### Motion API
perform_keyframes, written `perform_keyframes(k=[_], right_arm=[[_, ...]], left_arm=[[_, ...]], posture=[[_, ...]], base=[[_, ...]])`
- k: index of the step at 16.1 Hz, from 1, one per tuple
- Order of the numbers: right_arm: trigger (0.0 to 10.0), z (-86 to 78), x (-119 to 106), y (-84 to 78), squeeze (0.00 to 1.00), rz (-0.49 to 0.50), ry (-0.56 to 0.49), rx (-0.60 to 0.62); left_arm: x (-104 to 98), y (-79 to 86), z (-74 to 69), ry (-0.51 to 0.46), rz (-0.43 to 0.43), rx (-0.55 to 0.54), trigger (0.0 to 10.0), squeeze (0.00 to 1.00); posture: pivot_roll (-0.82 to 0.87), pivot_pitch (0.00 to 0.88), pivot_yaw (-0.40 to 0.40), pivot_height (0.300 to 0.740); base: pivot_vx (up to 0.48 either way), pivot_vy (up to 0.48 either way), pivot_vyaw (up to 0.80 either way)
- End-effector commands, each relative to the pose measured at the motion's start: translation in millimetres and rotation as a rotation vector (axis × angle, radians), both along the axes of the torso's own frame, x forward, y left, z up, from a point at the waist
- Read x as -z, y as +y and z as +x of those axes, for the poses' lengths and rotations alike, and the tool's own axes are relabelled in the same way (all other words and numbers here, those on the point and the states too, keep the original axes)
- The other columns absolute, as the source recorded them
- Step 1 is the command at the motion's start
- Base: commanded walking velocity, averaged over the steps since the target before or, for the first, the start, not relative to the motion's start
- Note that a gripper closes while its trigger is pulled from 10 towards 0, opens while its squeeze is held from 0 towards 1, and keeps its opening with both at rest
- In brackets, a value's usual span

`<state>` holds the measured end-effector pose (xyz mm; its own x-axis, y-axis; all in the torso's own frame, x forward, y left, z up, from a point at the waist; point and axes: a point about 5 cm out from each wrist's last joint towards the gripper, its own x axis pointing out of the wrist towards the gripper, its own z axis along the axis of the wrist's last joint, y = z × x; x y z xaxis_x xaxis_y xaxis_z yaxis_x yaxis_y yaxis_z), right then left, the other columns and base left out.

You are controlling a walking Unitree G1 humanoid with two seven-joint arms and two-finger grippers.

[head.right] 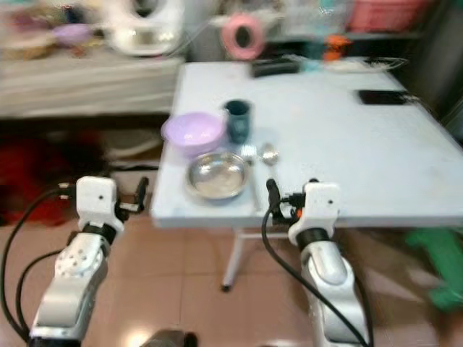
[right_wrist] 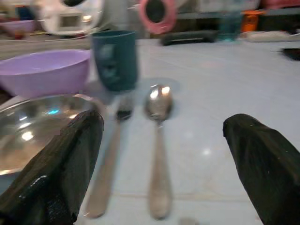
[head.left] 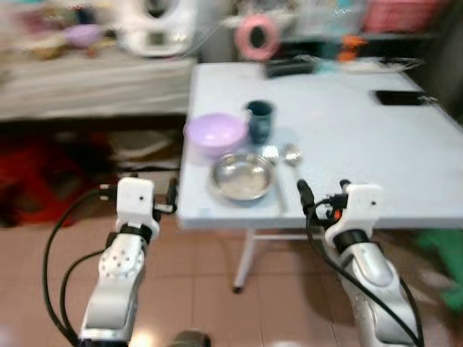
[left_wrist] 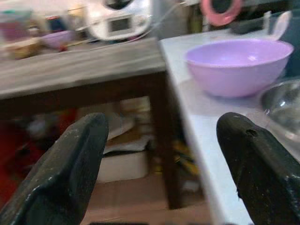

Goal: Setting the table

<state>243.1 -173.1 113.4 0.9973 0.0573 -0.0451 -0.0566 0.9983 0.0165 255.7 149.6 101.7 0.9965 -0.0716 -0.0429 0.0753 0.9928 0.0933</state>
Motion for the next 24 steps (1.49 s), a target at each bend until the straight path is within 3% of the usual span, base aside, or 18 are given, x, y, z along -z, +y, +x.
perform_keyframes(k=[1,10,21,24], right_arm=[[10.0,0.3,-2,-1.8,0.00,0.008,-0.009,0.013],[10.0,6.6,-6,-17.1,0.00,0.011,-0.020,0.061],[10.0,-1.8,-15,-3.8,0.00,-0.007,-0.054,0.037],[10.0,-0.5,-15,-9.4,0.00,-0.016,-0.046,0.081]], left_arm=[[-3,-2.5,0.1,-0.012,0.016,0.015,10.0,0.00],[-6,-3.3,-6.5,-0.031,0.062,0.043,10.0,0.00],[-16,-4.3,-11.5,-0.057,0.018,0.063,10.0,0.00],[-16,-4.5,-13.5,-0.056,-0.002,0.068,10.0,0.00]], posture=[[-0.04,0.000,0.046,0.740],[-0.03,0.027,0.050,0.740],[-0.03,0.048,0.046,0.740],[-0.03,0.047,0.041,0.740]], base=[[0.000,0.000,0.61],[0.000,0.000,0.11],[0.431,0.000,0.15],[0.000,0.000,0.00]])
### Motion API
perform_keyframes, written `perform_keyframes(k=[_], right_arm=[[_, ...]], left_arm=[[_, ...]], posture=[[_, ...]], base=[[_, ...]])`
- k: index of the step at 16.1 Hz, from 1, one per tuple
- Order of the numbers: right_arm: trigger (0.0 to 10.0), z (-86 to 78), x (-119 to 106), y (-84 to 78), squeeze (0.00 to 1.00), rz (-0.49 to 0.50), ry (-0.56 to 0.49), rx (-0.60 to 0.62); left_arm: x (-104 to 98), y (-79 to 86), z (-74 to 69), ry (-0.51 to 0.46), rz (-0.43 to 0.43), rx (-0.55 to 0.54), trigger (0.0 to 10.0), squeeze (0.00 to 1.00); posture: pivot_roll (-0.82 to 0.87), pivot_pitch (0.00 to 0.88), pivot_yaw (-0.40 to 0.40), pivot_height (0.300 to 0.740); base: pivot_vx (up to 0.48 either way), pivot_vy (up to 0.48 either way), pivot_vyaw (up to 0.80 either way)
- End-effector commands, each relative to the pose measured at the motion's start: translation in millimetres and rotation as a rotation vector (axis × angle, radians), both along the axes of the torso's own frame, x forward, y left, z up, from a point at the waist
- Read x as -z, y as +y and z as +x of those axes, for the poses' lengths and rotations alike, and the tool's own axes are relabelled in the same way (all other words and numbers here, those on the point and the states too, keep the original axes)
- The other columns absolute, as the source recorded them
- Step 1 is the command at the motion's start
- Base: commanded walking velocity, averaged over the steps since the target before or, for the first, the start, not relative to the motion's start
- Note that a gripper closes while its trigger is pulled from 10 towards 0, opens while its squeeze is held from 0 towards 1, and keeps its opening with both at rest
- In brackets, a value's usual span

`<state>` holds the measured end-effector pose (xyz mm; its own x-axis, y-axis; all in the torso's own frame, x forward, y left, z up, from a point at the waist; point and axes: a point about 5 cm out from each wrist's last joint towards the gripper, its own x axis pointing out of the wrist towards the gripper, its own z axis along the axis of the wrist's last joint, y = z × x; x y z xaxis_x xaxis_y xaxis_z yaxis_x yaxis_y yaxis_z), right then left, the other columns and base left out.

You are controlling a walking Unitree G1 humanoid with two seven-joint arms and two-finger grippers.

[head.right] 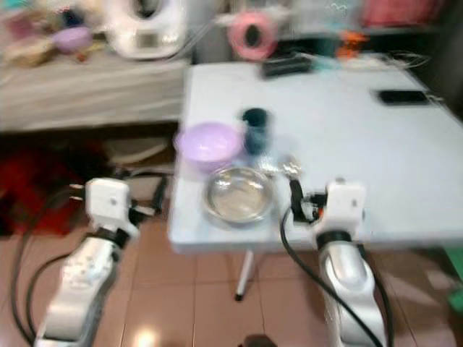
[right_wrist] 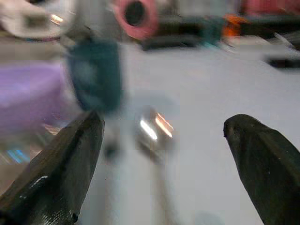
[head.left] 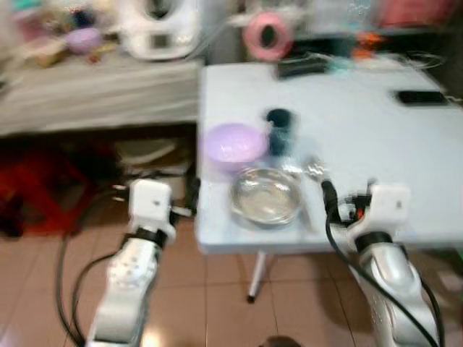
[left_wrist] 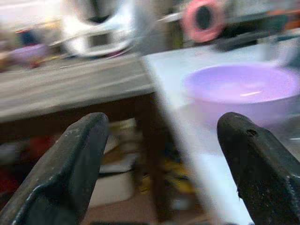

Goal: Setting the table

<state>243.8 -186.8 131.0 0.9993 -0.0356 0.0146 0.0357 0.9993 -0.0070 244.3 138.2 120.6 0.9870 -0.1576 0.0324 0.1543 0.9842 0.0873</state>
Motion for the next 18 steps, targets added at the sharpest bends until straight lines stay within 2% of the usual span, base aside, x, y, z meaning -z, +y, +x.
perform_keyframes(k=[1,5,7,8,9,10,11,12,13,14,18], right_arm=[[10.0,-1.0,4,3.0,0.00,0.011,0.022,-0.003],[10.0,1.0,6,4.5,0.00,0.005,0.028,-0.011],[10.0,0.4,12,0.9,0.00,0.009,0.059,0.013],[10.0,-1.0,13,-2.1,0.91,0.005,0.066,0.028],[10.0,-1.5,14,-2.9,1.00,0.015,0.072,0.030],[10.0,-0.5,16,-3.5,1.00,0.020,0.082,0.031],[10.0,1.3,18,-3.0,0.95,0.031,0.101,0.019],[10.0,2.8,18,-2.6,0.44,0.047,0.103,0.013],[10.0,5.1,19,-1.3,0.00,0.064,0.112,-0.006],[10.0,7.4,20,-0.9,0.00,0.098,0.125,-0.013],[10.0,11.3,23,2.5,0.00,0.135,0.151,-0.060]], left_arm=[[4,8.6,-2.6,0.023,0.017,-0.031,10.0,0.00],[2,9.4,-3.0,0.022,0.002,-0.021,10.0,0.00],[0,7.5,-3.3,0.017,0.011,0.027,10.0,0.00],[-1,8.5,-4.0,0.014,0.020,0.029,10.0,0.00],[0,9.5,-4.5,0.020,0.016,0.030,10.0,0.00],[1,9.6,-5.4,0.025,0.014,0.037,10.0,0.00],[1,9.0,-5.9,0.027,0.014,0.041,10.0,0.00],[1,8.0,-6.1,0.027,0.014,0.044,10.0,0.00],[1,7.1,-6.2,0.026,0.014,0.047,10.0,0.00],[1,6.4,-6.3,0.026,0.014,0.051,10.0,0.00],[1,6.5,-6.3,0.028,0.012,0.056,10.0,0.00]], posture=[[-0.03,0.048,0.042,0.740],[-0.02,0.044,0.048,0.740],[-0.01,0.059,0.048,0.740],[-0.01,0.060,0.048,0.740],[-0.01,0.062,0.050,0.740],[-0.01,0.066,0.051,0.740],[-0.01,0.067,0.052,0.740],[-0.01,0.068,0.052,0.740],[-0.01,0.071,0.052,0.740],[-0.01,0.072,0.052,0.740],[-0.01,0.076,0.052,0.740]], base=[[0.000,0.000,0.00],[0.000,0.000,0.00],[0.000,0.000,0.00],[0.000,0.000,0.00],[0.000,0.000,0.00],[0.000,0.000,0.00],[0.000,0.000,0.00],[0.000,0.000,0.00],[0.000,0.000,0.00],[0.000,0.000,0.00],[0.000,0.000,0.00]])
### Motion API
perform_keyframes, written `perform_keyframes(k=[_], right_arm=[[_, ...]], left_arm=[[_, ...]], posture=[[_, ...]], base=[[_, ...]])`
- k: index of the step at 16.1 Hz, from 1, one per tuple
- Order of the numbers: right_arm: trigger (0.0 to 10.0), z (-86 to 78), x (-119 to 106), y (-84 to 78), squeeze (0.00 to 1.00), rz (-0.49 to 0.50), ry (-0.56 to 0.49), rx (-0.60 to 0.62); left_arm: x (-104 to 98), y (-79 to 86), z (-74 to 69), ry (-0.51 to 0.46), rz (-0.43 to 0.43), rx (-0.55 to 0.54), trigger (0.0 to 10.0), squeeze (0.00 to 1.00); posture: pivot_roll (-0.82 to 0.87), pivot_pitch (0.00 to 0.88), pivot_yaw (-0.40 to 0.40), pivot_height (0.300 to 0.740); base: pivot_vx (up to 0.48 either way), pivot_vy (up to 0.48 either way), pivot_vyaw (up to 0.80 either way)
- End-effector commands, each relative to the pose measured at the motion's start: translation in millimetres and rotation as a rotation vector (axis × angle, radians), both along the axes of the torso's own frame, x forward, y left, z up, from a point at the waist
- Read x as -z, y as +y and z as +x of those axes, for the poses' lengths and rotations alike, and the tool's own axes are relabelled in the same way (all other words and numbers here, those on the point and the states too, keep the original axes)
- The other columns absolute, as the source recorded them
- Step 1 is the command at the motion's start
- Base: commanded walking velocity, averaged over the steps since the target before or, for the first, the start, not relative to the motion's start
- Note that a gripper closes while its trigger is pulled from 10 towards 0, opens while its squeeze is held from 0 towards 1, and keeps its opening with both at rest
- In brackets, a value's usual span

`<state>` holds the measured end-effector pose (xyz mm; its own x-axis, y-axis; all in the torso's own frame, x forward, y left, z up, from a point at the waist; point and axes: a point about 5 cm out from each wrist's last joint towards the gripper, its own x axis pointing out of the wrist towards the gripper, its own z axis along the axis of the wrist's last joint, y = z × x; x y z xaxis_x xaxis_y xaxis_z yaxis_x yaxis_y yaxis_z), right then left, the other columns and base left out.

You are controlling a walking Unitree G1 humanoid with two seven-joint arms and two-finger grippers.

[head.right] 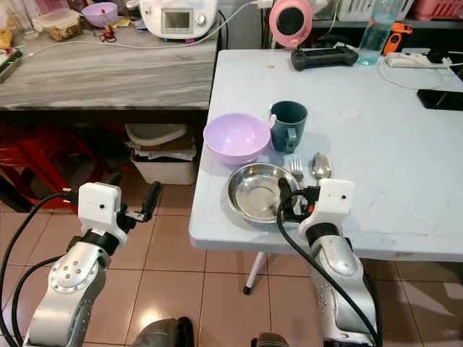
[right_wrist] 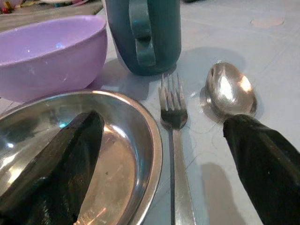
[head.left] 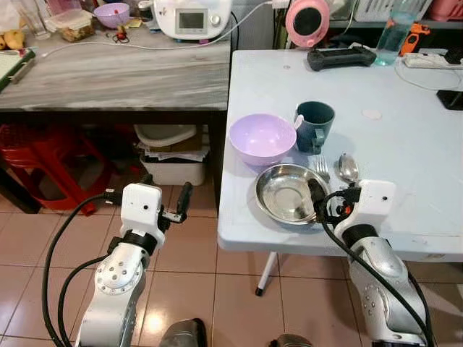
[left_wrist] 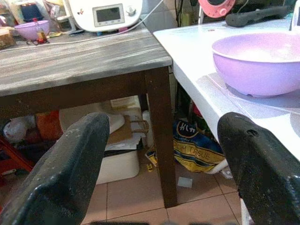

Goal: Setting the table

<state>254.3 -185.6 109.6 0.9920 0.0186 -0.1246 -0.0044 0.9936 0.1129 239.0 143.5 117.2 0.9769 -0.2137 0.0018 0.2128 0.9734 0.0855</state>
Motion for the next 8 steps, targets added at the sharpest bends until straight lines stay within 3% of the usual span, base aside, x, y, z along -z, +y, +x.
perform_keyframes(k=[1,5,6,8], right_arm=[[10.0,0.0,3.7,3.4,0.00,0.029,0.030,-0.020],[10.0,-1.4,5.8,9.9,0.00,0.080,0.042,-0.059],[1.9,-0.9,4.0,11.4,0.00,0.088,0.037,-0.071],[1.8,-1.2,3.5,13.2,0.00,0.101,0.044,-0.084]], left_arm=[[-2.4,1.2,-0.8,-0.002,0.008,0.000,10.0,0.00],[-2.2,1.2,-0.4,-0.001,0.007,0.001,10.0,0.00],[-2.5,0.6,-0.2,-0.002,0.006,0.004,10.0,0.00],[-2.2,0.3,-0.2,0.000,0.005,0.005,10.0,0.00]], posture=[[-0.01,0.077,0.052,0.740],[-0.01,0.081,0.053,0.740],[-0.01,0.081,0.052,0.740],[-0.01,0.081,0.051,0.740]], base=[[0.000,0.000,0.00],[0.000,0.000,0.00],[0.000,0.000,0.00],[0.000,0.000,0.00]])
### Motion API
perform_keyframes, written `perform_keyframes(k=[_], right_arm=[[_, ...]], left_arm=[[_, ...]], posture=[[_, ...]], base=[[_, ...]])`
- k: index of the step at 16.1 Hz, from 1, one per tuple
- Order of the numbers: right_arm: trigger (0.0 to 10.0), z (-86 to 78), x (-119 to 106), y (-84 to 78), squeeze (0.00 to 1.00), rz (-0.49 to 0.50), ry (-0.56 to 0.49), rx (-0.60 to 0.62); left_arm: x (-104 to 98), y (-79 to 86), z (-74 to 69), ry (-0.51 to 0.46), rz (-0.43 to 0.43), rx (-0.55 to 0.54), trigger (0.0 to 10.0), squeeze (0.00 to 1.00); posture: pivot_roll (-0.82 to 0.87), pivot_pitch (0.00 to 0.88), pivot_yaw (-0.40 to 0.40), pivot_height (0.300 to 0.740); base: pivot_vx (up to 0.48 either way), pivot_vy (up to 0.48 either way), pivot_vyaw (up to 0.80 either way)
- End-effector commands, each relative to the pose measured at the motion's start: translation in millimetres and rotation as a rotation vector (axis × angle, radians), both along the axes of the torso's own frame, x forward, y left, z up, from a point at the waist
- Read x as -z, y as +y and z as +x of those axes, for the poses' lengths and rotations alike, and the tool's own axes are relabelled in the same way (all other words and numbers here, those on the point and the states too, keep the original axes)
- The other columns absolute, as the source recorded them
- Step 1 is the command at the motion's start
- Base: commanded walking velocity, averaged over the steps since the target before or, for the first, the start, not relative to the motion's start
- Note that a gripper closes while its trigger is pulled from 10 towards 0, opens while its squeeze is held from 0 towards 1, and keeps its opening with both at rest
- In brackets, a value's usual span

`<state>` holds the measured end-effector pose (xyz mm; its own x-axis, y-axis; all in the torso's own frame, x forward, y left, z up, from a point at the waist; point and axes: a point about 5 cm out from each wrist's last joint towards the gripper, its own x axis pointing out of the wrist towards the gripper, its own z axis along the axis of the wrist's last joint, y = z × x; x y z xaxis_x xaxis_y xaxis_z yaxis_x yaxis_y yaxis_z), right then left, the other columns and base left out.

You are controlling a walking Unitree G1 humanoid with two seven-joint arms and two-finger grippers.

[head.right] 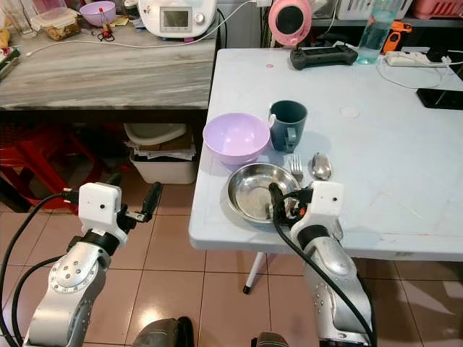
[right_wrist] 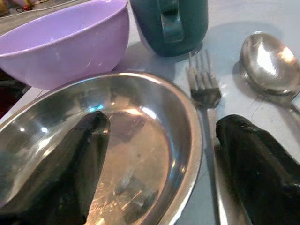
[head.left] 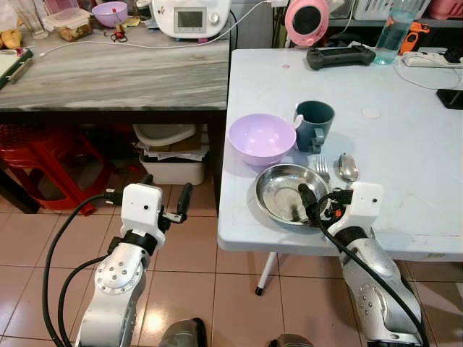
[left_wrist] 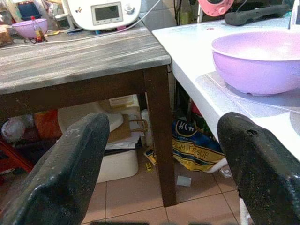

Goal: Setting the table

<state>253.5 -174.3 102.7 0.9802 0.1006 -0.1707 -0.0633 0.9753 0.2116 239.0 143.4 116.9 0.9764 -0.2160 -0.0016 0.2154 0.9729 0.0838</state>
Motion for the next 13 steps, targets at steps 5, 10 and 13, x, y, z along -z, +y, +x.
perform_keyframes(k=[5,10,13], right_arm=[[2.1,-2.2,-0.1,5.8,0.00,0.033,0.022,-0.040],[3.2,-4.3,4.7,8.0,0.00,0.096,0.070,-0.044],[0.0,-4.5,7.1,8.4,0.00,0.126,0.096,-0.047]], left_arm=[[-2.1,-0.9,-1.4,0.000,0.001,0.005,10.0,0.00],[-1.4,-2.7,-1.6,0.003,0.000,0.017,10.0,0.00],[-1.0,-2.7,-1.1,0.005,0.001,0.022,10.0,0.00]], posture=[[-0.01,0.083,0.049,0.740],[-0.02,0.083,0.049,0.740],[-0.02,0.082,0.048,0.740]], base=[[0.000,0.000,0.00],[0.000,0.000,0.00],[0.000,0.000,0.00]])
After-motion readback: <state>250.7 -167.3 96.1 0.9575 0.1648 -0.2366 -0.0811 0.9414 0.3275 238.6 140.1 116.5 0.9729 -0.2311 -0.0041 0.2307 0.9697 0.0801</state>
